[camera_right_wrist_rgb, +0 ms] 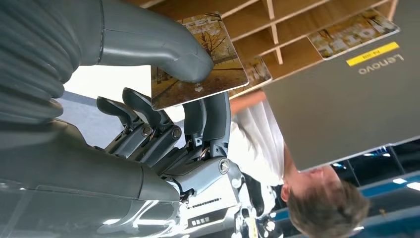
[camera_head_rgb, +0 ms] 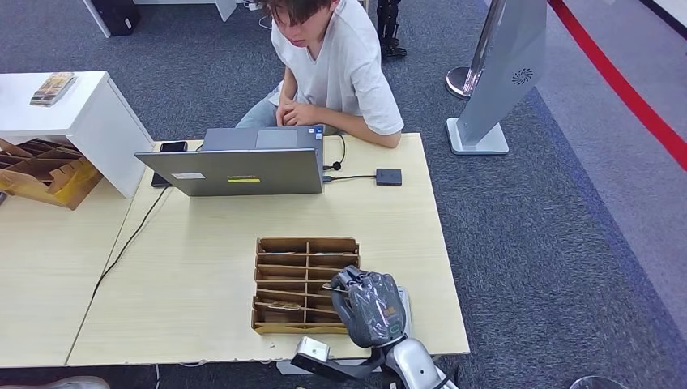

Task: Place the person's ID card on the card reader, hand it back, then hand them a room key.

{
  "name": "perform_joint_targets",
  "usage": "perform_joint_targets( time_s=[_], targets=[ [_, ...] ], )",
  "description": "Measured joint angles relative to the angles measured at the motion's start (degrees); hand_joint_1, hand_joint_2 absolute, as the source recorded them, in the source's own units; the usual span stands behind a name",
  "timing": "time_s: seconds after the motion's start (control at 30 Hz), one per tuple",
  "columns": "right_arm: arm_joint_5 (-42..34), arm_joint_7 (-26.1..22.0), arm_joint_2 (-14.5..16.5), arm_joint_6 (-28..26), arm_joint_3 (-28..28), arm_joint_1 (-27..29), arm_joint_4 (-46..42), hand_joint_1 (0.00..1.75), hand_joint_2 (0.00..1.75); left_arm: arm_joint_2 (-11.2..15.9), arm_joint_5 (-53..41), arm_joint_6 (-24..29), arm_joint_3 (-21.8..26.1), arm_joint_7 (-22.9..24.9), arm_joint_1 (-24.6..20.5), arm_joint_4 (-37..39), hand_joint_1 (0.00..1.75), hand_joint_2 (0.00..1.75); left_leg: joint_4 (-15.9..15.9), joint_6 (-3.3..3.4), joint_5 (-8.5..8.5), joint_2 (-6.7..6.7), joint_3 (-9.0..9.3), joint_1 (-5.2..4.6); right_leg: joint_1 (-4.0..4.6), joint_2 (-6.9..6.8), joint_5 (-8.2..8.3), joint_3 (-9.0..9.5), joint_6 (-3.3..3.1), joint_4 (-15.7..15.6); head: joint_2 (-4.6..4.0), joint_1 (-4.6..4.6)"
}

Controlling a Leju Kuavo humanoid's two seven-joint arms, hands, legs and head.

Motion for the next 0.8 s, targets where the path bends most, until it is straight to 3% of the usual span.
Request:
perform_joint_targets(
  time_s=[0.8],
  targets=[
    [-2.67, -2.72, -0.11, -1.39, -1.55, 2.31, -9.61, 1.75, 1.75, 0.02, 1.2, 0.62, -0.04, -0.45, 0.15, 0.0, 0.0, 0.0, 0.0, 0.0, 0.0, 0.0, 0.0, 0.0, 0.0, 0.0, 0.0, 0.0, 0.0, 0.0, 0.0, 0.0]
  ],
)
